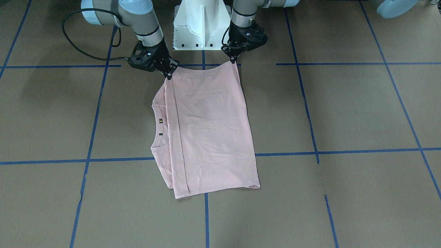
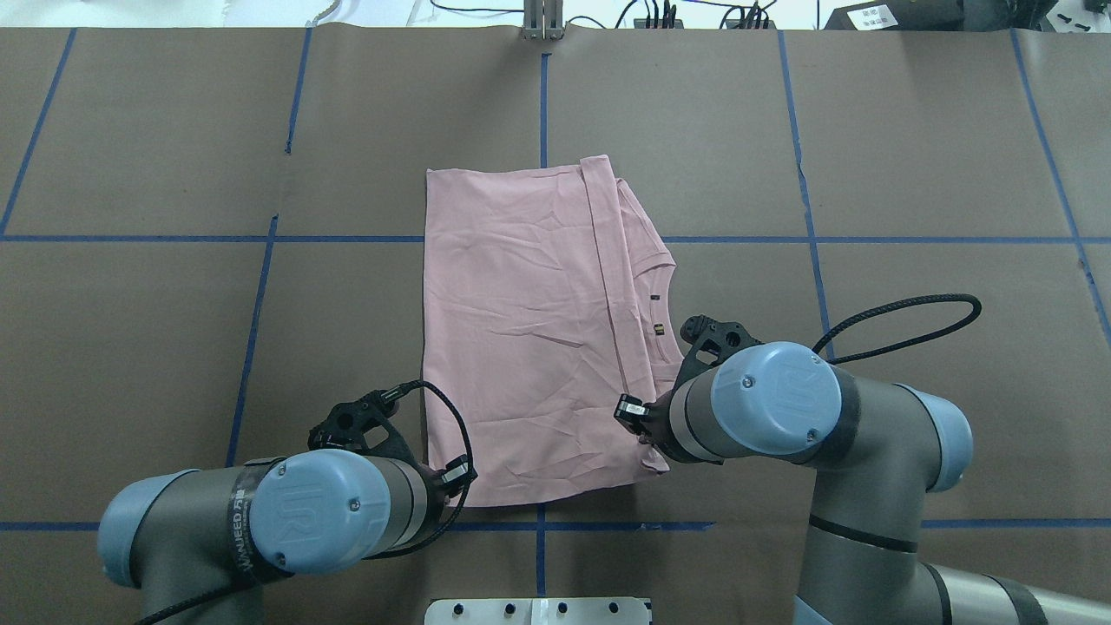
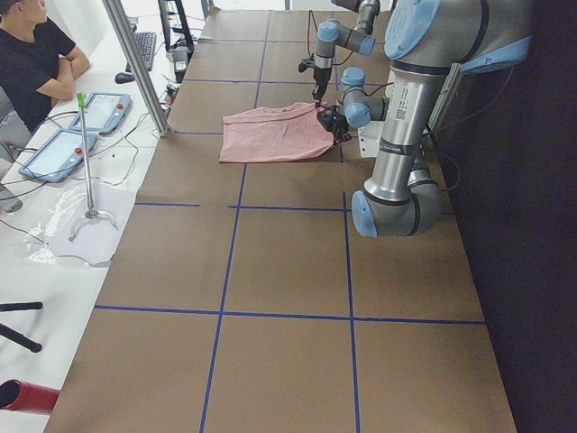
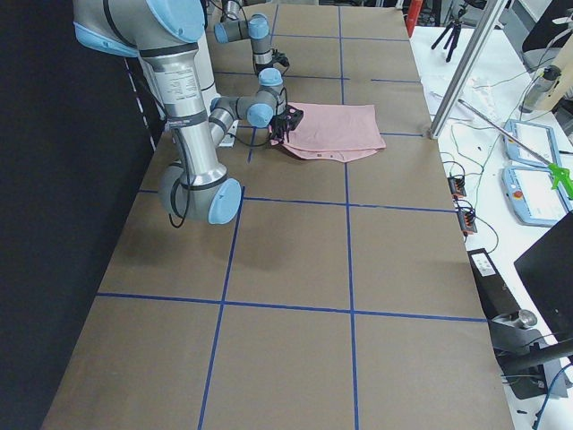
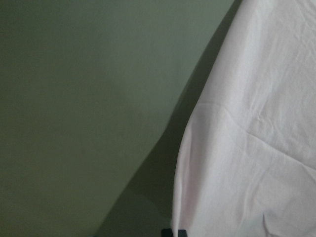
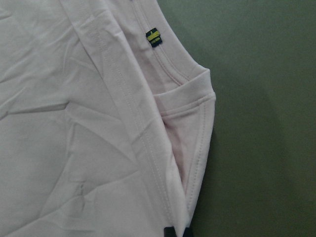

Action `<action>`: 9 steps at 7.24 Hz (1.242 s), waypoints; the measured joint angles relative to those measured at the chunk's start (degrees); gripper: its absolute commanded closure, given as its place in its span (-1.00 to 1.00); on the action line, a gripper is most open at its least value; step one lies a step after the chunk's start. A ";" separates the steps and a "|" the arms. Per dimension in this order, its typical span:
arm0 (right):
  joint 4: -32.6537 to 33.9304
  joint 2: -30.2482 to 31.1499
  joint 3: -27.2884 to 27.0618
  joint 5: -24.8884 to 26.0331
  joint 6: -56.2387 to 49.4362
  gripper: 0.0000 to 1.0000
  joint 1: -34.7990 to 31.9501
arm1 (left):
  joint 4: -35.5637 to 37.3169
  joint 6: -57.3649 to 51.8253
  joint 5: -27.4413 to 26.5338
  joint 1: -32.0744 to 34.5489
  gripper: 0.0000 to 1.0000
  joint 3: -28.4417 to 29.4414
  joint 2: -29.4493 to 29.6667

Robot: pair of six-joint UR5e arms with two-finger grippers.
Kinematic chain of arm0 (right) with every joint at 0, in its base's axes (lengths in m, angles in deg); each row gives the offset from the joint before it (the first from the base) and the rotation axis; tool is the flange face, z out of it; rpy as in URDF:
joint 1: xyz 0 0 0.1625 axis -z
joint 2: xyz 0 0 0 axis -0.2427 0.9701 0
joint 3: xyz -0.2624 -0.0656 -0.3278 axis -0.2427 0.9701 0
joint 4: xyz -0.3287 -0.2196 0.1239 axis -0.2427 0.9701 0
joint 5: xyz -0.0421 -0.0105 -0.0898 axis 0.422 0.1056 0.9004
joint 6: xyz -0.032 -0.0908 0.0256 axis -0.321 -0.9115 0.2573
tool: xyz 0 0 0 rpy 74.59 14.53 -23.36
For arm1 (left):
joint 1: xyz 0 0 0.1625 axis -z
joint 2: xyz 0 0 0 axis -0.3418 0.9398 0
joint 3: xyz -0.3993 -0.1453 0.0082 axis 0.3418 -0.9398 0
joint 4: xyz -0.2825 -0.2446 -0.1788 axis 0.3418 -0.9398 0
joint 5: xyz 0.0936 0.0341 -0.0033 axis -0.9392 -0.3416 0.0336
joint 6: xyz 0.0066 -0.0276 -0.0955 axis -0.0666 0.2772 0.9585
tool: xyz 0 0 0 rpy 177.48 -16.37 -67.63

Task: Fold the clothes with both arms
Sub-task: 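Lift the near edge with both grippers and fold it away from the robot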

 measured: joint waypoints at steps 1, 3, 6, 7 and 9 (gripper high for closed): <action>0.09 0.74 -1.86 -0.25 -0.02 1.00 1.10 | 2.65 -0.03 0.03 -0.48 1.00 -2.81 -0.36; -0.08 0.48 -2.55 -0.28 -0.33 1.00 1.62 | 5.52 -0.38 0.16 -0.89 1.00 -6.86 -0.63; -0.55 -0.19 -1.05 -0.17 -4.11 1.00 -4.40 | 5.23 -7.36 -0.09 4.21 1.00 -6.86 0.07; -0.71 -0.91 0.31 -0.17 -4.78 1.00 -5.89 | 3.34 -9.18 -0.06 6.66 1.00 -5.37 0.33; -2.12 -4.16 5.13 -0.16 -5.30 1.00 -7.74 | -3.34 -9.80 -0.03 9.03 1.00 -0.10 0.51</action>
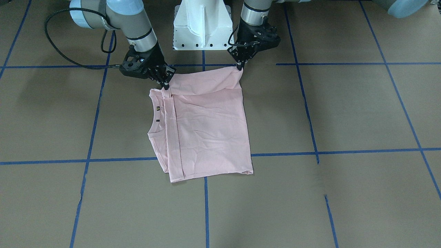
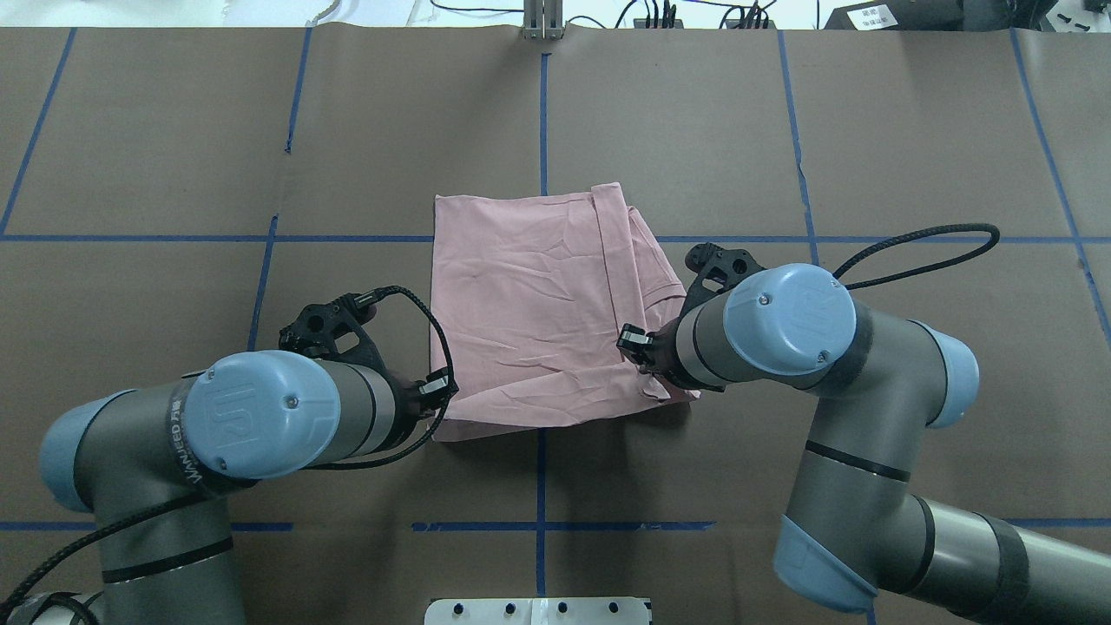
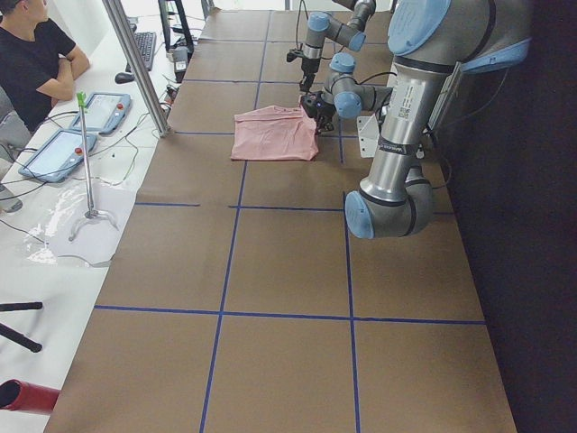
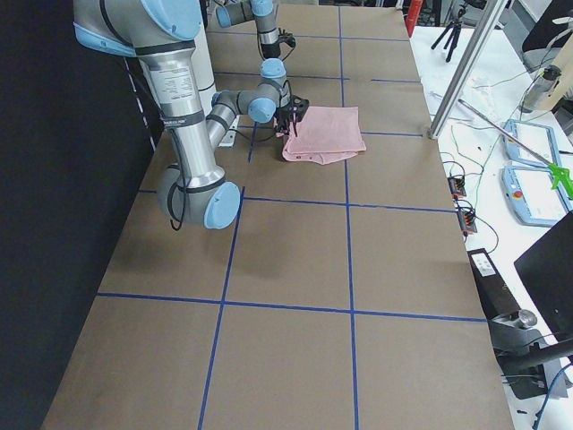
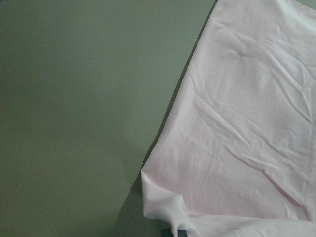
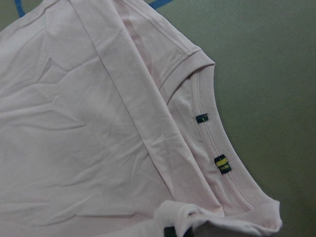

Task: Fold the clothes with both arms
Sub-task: 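Lift the near edge with both grippers and fold it away from the robot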

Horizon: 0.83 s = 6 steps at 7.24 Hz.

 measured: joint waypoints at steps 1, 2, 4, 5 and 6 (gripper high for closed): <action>-0.93 -0.79 1.54 -0.01 -0.05 1.00 -0.72 | -1.85 0.29 -0.08 0.57 1.00 1.51 0.05; -1.51 -1.44 2.59 -0.02 -0.10 1.00 -1.58 | -2.90 0.49 -0.13 1.56 1.00 2.62 0.13; -1.84 -6.59 8.48 -0.53 -1.22 1.00 -5.78 | -7.77 -1.84 0.09 6.79 1.00 7.81 2.45; -2.93 -11.89 16.18 -1.48 -2.83 1.00 -8.89 | -11.36 -2.90 0.20 10.18 1.00 13.45 5.33; -7.26 -17.94 27.37 -2.26 -4.19 0.94 -11.93 | -16.44 -4.07 0.23 13.89 -0.87 21.53 8.95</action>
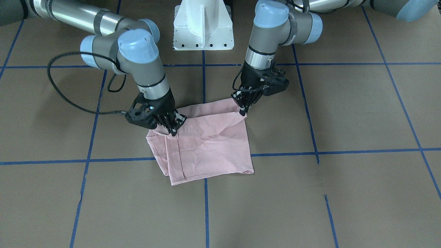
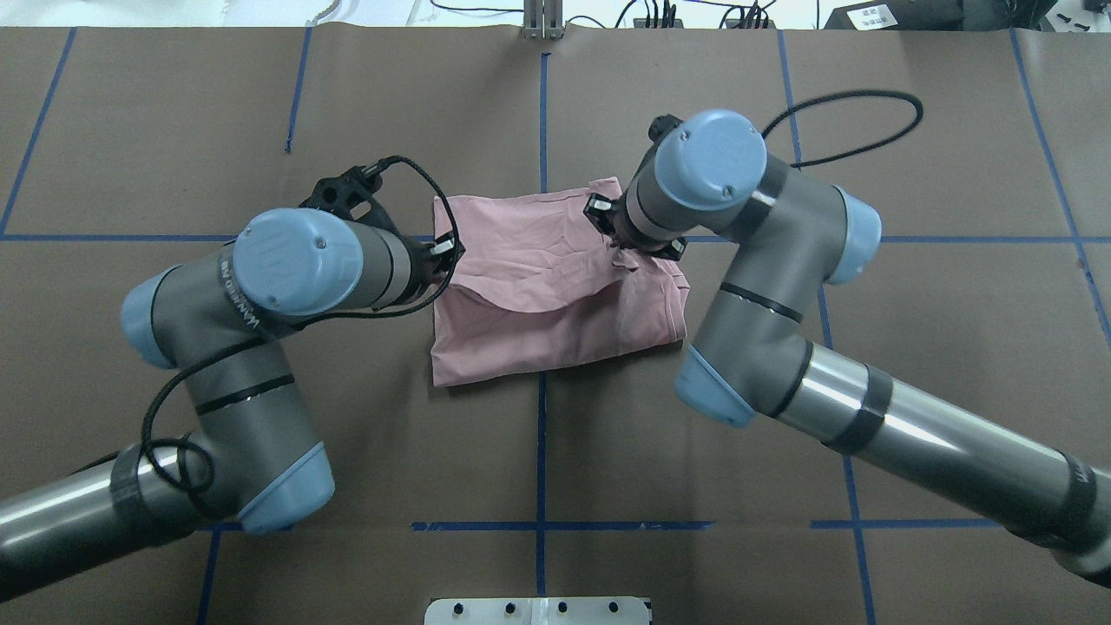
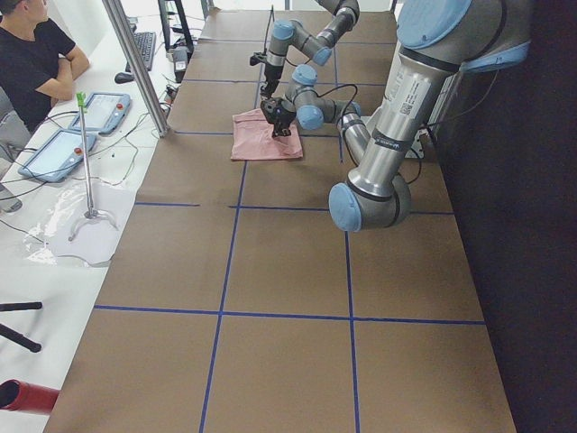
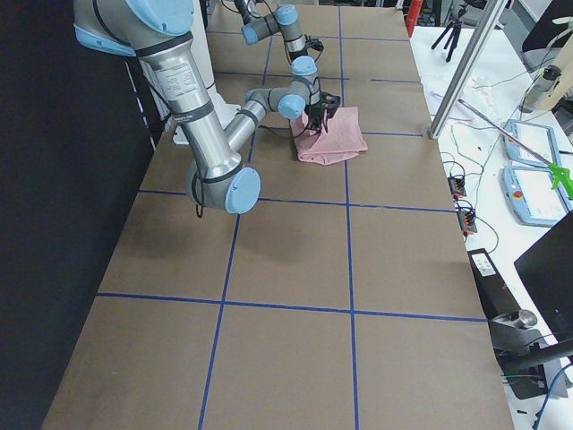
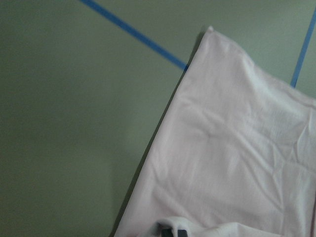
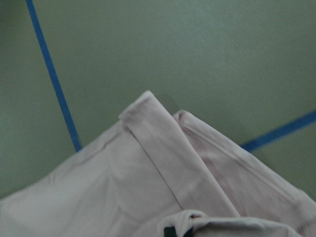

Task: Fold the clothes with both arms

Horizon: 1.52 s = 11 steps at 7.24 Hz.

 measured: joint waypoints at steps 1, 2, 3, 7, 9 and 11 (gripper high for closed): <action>-6.46 -4.47 11.01 -0.35 -1.01 -0.98 -2.78 | -5.34 -2.83 0.03 4.01 -1.00 8.24 2.78; -10.45 -6.70 17.36 -0.46 -2.36 -1.00 -5.25 | -9.50 -7.08 0.18 7.94 -1.00 14.56 4.21; -12.08 -7.57 20.07 -0.51 -4.09 -1.00 -7.09 | -12.34 -10.53 0.74 10.76 -1.00 18.51 4.81; -12.19 -8.61 22.40 -1.15 -9.96 -1.00 -12.13 | -14.91 -13.86 4.41 13.05 -1.00 20.78 5.01; -7.65 -7.26 22.00 -4.42 -22.57 -1.00 -18.29 | -14.49 -20.51 11.50 17.04 -1.00 18.20 3.34; -5.18 0.80 17.85 -11.94 -40.00 -1.00 -26.80 | -14.17 -33.88 18.84 25.11 -1.00 12.73 -3.44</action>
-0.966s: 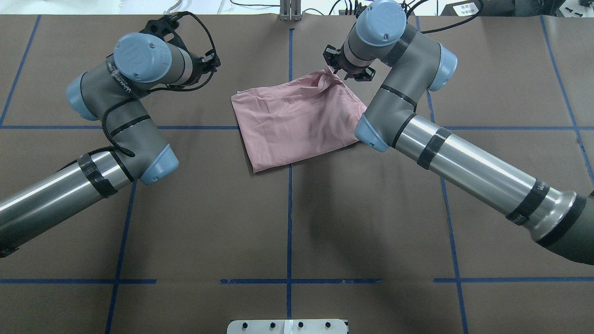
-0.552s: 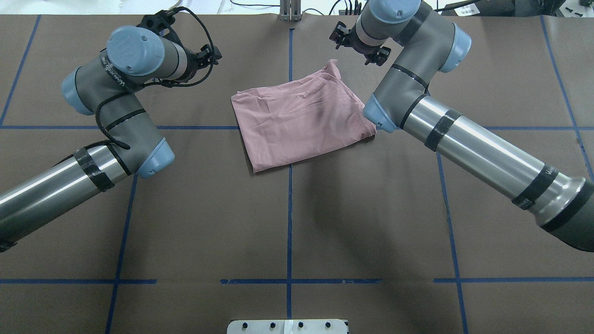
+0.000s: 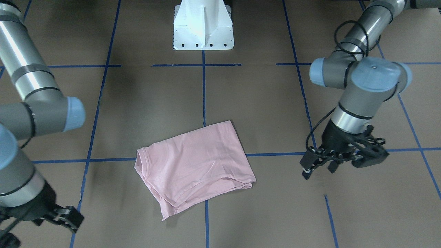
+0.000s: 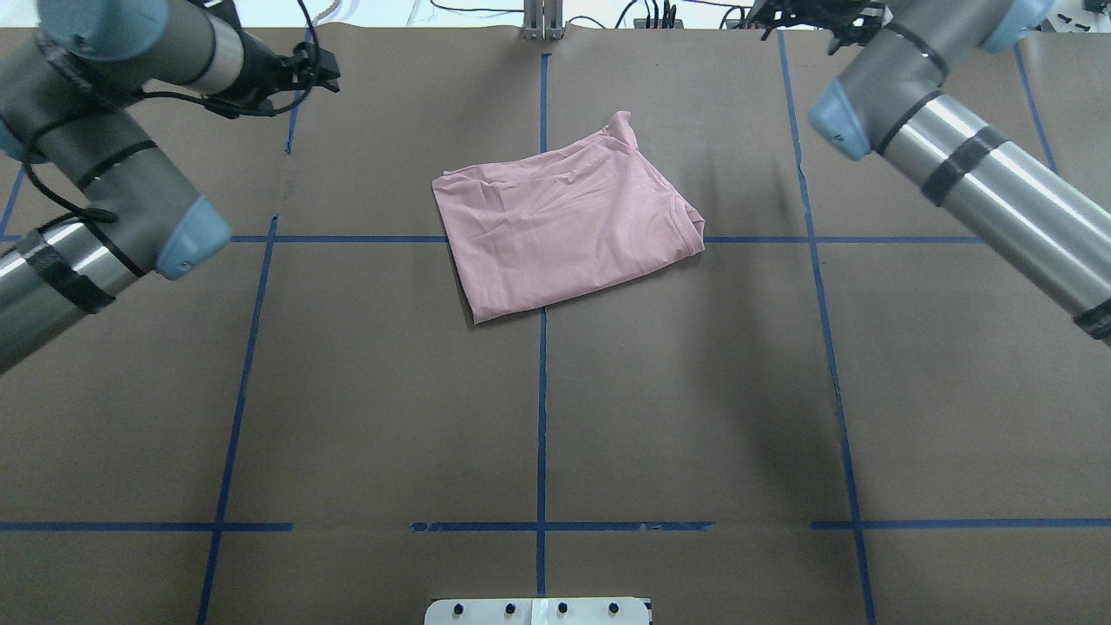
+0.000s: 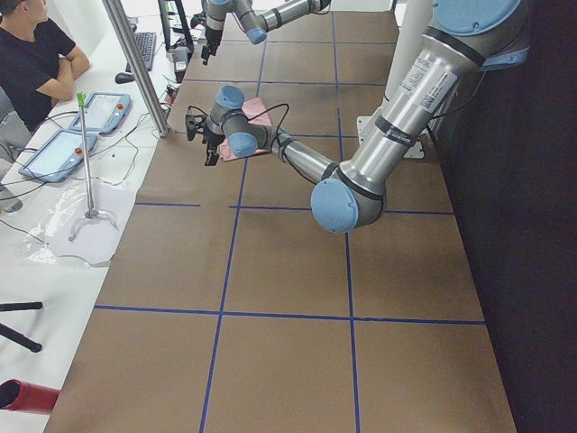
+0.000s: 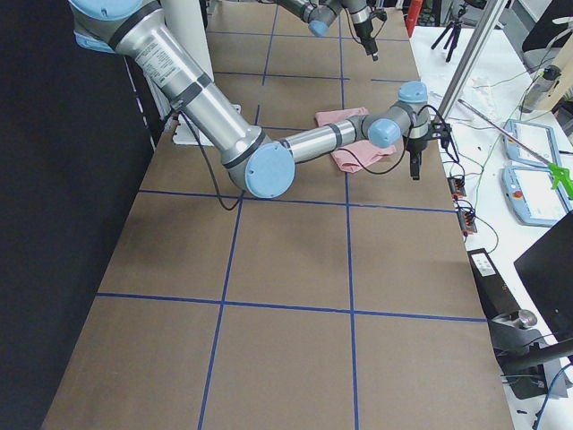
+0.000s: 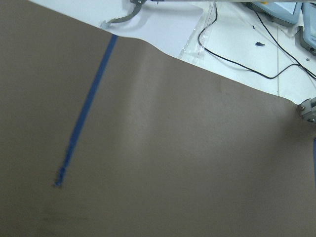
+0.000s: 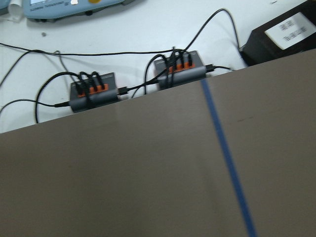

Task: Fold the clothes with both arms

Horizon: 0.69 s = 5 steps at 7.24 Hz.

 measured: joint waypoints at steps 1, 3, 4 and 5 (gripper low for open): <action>0.41 5.45 -2.33 -5.47 -10.02 -1.00 -4.95 | 0.12 -9.44 3.69 5.23 -1.00 -1.51 -3.85; 4.30 16.04 -7.12 -18.21 -32.46 -1.00 -15.72 | 3.11 -31.83 9.37 15.30 -1.00 -2.50 -10.64; 8.21 20.96 -11.12 -21.16 -39.85 -1.00 -18.67 | 5.85 -41.67 10.53 18.89 -1.00 -2.61 -12.94; 13.42 25.50 -16.50 -22.25 -44.21 -1.00 -20.19 | 9.17 -50.74 11.93 22.31 -1.00 -2.59 -14.75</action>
